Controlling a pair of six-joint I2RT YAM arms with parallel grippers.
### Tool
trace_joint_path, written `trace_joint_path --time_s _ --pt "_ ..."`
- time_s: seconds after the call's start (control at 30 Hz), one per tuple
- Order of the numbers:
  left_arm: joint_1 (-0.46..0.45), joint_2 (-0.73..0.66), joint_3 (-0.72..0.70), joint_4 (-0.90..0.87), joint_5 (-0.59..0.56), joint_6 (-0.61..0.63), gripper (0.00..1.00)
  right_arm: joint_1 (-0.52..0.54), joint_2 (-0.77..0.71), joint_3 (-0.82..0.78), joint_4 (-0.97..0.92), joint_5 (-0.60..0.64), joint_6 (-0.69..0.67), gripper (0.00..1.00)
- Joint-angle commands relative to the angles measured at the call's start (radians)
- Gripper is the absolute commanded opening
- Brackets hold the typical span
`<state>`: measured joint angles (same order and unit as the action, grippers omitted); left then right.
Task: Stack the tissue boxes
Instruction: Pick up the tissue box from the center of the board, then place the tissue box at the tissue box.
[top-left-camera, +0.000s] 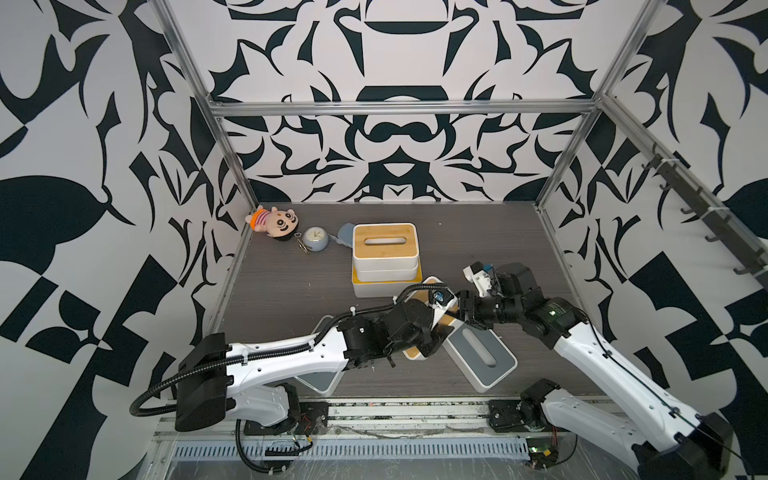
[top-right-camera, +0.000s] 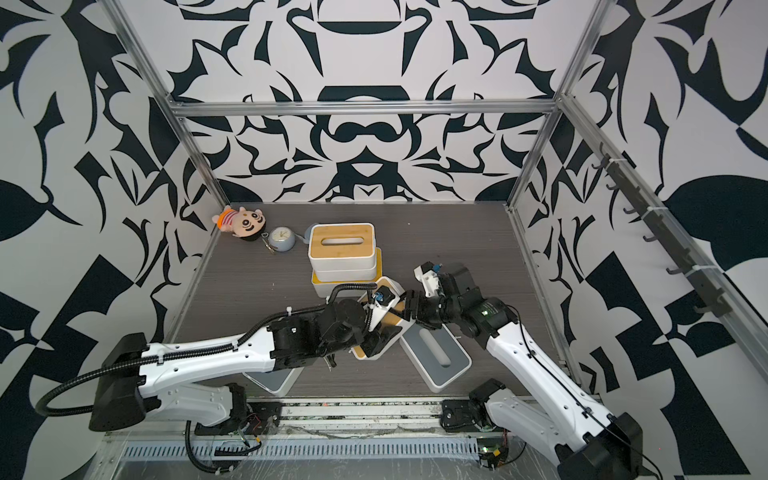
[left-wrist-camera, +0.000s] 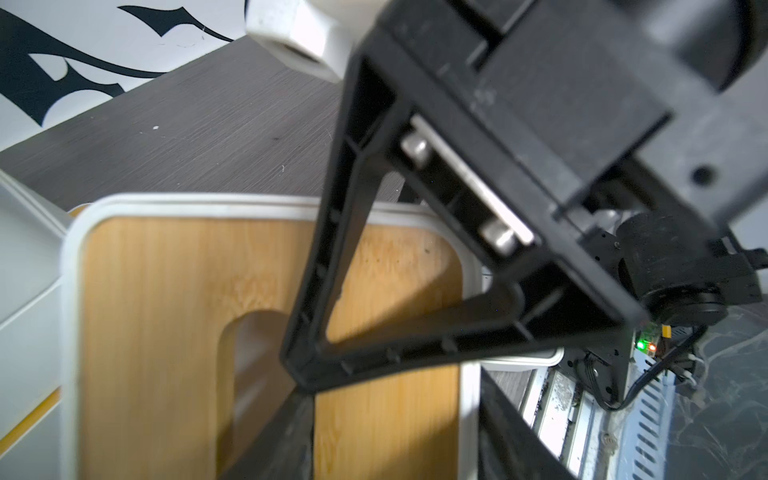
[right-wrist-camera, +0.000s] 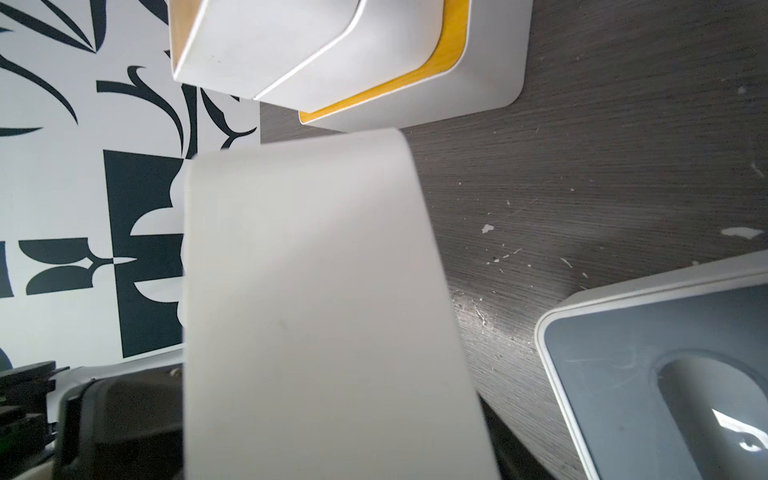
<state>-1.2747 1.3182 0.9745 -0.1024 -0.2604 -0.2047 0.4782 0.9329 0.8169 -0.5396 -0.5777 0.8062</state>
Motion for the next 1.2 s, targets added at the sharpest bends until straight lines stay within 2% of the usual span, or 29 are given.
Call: trace_joint_path --time_s 0.0,0.33,0.47,0.57,0.67,0.83,1.17 --pt "-0.002 -0.076 0.049 -0.055 -0.027 0.000 0.63 -0.004 -0.046 0.080 0.018 0.025 0.024 0.35" --pt "-0.003 -0.254 0.116 -0.242 -0.110 -0.038 0.73 -0.005 -0.062 0.187 0.002 0.068 0.073 0.35" --pt "-0.002 -0.300 0.170 -0.282 -0.195 -0.051 0.78 -0.004 -0.031 0.269 0.014 0.089 0.083 0.35" --pt "0.000 -0.306 0.235 -0.327 -0.266 -0.055 0.80 -0.005 0.008 0.318 0.079 0.089 0.123 0.35" --pt "0.020 -0.303 0.317 -0.386 -0.313 -0.065 0.87 -0.003 0.050 0.348 0.186 0.103 0.193 0.35" --pt "0.141 -0.335 0.360 -0.380 -0.273 -0.095 0.91 0.005 0.128 0.358 0.408 0.142 0.314 0.35" --pt "0.540 -0.286 0.404 -0.419 -0.010 -0.285 0.96 0.073 0.322 0.421 0.652 0.304 0.409 0.35"
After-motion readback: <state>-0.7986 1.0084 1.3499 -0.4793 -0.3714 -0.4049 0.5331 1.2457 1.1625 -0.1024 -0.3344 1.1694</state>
